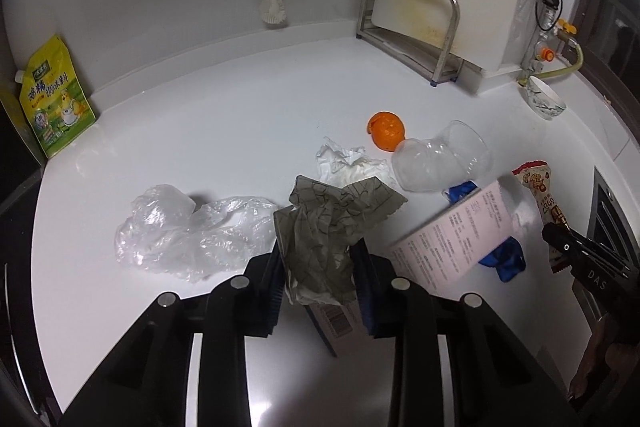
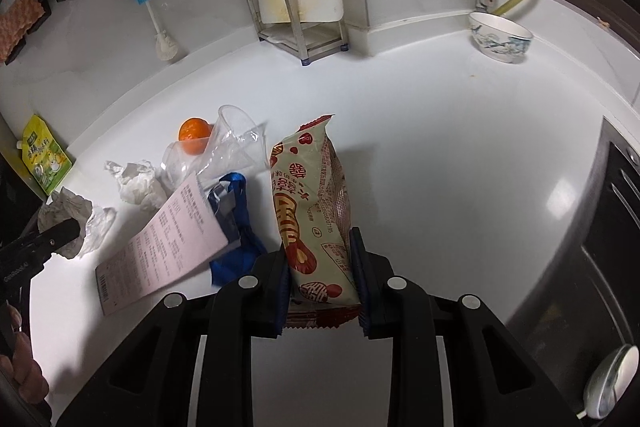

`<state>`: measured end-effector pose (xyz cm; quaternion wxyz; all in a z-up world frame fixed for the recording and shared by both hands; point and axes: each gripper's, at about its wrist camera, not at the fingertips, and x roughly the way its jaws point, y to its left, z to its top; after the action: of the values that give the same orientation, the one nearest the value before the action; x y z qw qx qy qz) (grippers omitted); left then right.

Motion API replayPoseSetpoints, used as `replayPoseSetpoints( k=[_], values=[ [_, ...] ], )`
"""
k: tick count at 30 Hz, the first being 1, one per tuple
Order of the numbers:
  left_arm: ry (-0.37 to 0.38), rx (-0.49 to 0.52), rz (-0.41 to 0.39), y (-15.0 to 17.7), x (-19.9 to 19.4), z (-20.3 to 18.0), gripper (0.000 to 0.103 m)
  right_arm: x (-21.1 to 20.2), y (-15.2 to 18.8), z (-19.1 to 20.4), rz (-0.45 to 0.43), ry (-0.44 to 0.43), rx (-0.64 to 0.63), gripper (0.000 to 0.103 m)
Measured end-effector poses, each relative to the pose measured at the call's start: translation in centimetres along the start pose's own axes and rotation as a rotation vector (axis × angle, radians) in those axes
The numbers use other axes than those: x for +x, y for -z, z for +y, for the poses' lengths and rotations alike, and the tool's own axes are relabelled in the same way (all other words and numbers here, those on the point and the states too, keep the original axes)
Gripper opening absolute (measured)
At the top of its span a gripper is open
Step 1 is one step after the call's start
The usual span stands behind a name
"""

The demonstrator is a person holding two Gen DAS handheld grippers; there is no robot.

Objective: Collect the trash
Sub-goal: 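Carry wrapper and paper over the bin and open both tools to drop them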

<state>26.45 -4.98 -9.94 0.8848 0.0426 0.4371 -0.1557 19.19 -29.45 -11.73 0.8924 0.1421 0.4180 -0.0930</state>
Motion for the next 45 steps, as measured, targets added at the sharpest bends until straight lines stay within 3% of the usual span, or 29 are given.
replayPoseSetpoints(
  k=[12,28,37,45],
  values=[
    [0.011,0.022,0.001,4.9,-5.9,-3.0,0.031,-7.0,5.7,-0.7,0.015,-0.039,0.018,0.025],
    [-0.058,-0.026,0.010,16.1,-13.4,-9.6,0.031,-15.2,16.4,-1.7,0.124,-0.201,-0.100,0.025],
    [-0.087,-0.013,0.097,22.3,-14.7,-11.5,0.031,-16.1,22.1,-1.3,0.220,-0.271,-0.168,0.025],
    [-0.077,0.001,0.193,26.3,-12.3,-10.9,0.035,-13.4,25.1,-1.1,0.306,-0.276,-0.128,0.025]
  ],
)
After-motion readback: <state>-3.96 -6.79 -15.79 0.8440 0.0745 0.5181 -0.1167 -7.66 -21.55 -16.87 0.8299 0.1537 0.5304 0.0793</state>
